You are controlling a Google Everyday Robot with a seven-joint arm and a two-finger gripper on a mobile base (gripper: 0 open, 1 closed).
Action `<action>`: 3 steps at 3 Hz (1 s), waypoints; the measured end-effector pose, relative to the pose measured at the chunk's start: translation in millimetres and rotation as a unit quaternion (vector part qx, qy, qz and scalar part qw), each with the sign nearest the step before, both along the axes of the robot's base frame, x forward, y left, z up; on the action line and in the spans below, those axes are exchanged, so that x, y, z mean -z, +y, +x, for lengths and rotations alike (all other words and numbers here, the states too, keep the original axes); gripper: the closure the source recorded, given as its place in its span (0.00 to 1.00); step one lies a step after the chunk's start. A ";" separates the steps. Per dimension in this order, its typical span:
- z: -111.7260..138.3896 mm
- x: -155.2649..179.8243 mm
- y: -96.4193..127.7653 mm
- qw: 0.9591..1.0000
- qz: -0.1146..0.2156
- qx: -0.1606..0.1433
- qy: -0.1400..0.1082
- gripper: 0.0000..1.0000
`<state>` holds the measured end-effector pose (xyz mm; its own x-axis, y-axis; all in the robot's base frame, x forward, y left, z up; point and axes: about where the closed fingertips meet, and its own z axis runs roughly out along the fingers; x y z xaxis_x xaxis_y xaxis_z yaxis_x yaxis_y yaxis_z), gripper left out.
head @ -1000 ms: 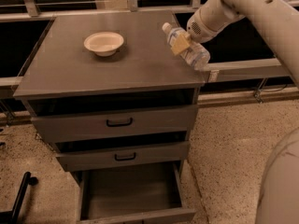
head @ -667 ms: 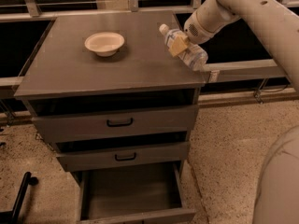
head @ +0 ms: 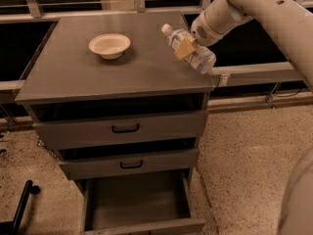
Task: Place blue plastic bottle into bottom drawer
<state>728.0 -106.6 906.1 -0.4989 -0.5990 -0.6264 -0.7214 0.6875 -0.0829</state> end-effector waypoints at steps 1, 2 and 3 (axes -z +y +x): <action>-46.6 -15.9 5.1 0.996 -0.012 -0.082 -0.038 1.00; -85.5 -20.0 -0.5 0.989 -0.023 -0.139 -0.048 1.00; -119.0 -11.7 11.0 0.964 0.007 -0.265 -0.031 1.00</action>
Offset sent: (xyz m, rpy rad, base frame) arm -0.1334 -0.0125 0.0287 -0.0725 -0.1262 0.4104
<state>609.1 -95.6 917.8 -0.0866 -0.7512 -0.6544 -0.9654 0.2254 -0.1310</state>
